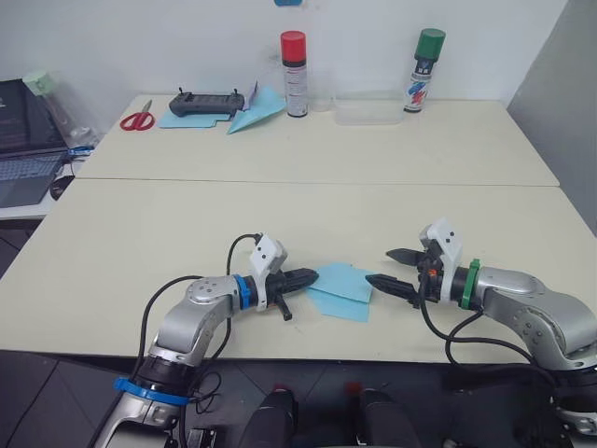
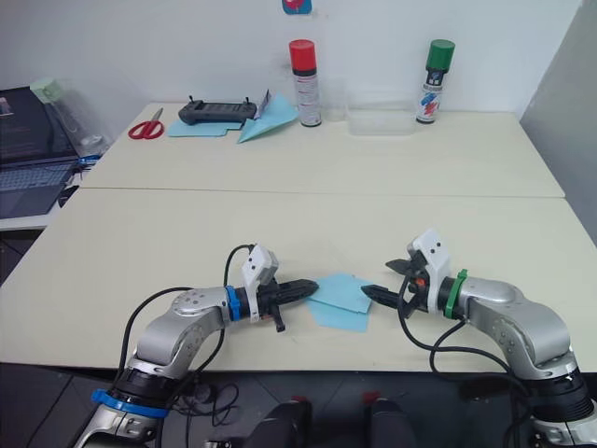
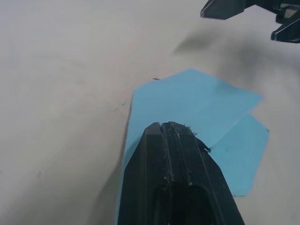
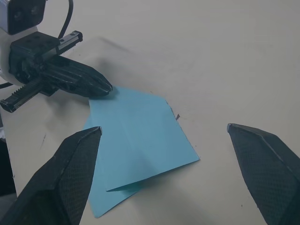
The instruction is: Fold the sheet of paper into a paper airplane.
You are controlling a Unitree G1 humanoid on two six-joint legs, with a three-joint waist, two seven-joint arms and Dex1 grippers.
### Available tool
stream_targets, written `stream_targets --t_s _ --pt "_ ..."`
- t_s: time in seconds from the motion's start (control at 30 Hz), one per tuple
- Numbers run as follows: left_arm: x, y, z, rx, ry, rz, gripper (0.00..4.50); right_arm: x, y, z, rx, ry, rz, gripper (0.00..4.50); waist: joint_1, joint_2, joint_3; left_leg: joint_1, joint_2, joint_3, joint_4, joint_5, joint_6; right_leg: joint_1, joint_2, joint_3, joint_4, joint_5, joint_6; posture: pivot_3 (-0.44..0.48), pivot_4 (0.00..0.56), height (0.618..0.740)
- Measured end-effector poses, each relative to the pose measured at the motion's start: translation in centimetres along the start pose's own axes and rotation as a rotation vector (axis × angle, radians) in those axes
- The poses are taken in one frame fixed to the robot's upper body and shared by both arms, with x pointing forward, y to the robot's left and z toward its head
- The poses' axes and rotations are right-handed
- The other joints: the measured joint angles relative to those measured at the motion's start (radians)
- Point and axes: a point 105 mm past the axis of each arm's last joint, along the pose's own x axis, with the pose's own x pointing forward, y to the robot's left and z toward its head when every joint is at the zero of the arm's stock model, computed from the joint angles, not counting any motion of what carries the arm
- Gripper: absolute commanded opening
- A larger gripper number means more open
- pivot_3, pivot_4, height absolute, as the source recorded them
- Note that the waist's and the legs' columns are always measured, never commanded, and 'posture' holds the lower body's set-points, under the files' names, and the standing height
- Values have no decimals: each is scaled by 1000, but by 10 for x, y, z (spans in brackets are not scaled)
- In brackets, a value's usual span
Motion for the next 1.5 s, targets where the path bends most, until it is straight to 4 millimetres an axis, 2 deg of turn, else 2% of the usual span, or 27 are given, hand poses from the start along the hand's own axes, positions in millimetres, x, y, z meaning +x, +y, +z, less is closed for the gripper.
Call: stream_targets --t_s 0.13,0.23,0.47,0.8,0.9,1.13,1.37,1.47,1.5 --pt "-3 -6 -16 21 48 -8 26 -4 3 -11 29 21 -12 4500 4 0 0 0 0 0 0 0 0 0 -1 1 0 0 0 0 150 740" --pt "-7 -13 -19 31 61 -34 26 -6 3 -22 77 35 -42 4500 4 0 0 0 0 0 0 0 0 1 -2 1 0 -2 3 0 150 740" --pt "-7 -17 -22 56 75 -50 26 -9 -2 -22 156 13 -79 4500 5 1 -1 1 0 0 1 0 0 1 -2 0 0 -2 3 0 150 740" --pt "-5 -16 -24 86 81 -63 26 -11 5 -35 463 44 21 4500 5 4 -3 1 -1 0 1 0 0 2 -2 -1 0 -2 3 0 150 740" --pt "-5 -16 -24 85 83 -63 26 -1 3 -36 542 39 47 4500 4 4 -3 1 0 0 1 0 0 2 -1 -1 1 -1 3 0 150 740" --pt "-4 -16 -25 86 91 -70 26 31 6 -26 601 7 114 4500 2 6 -7 2 0 0 1 0 0 2 0 -2 1 -1 2 0 150 740" --pt "-2 -17 -25 88 95 -74 26 63 7 -16 565 13 171 4500 -4 8 -14 2 0 0 1 0 0 2 2 -2 1 -1 2 0 150 740" --pt "-2 -17 -26 88 94 -73 0 66 6 -18 525 22 169 3915 -3 8 -16 2 0 0 1 0 0 2 2 -2 1 -1 2 0 150 740" --pt "-2 -17 -26 88 94 -74 0 65 5 -19 508 27 166 3532 -3 8 -16 2 0 0 1 0 0 2 2 -2 1 -1 2 0 150 740"
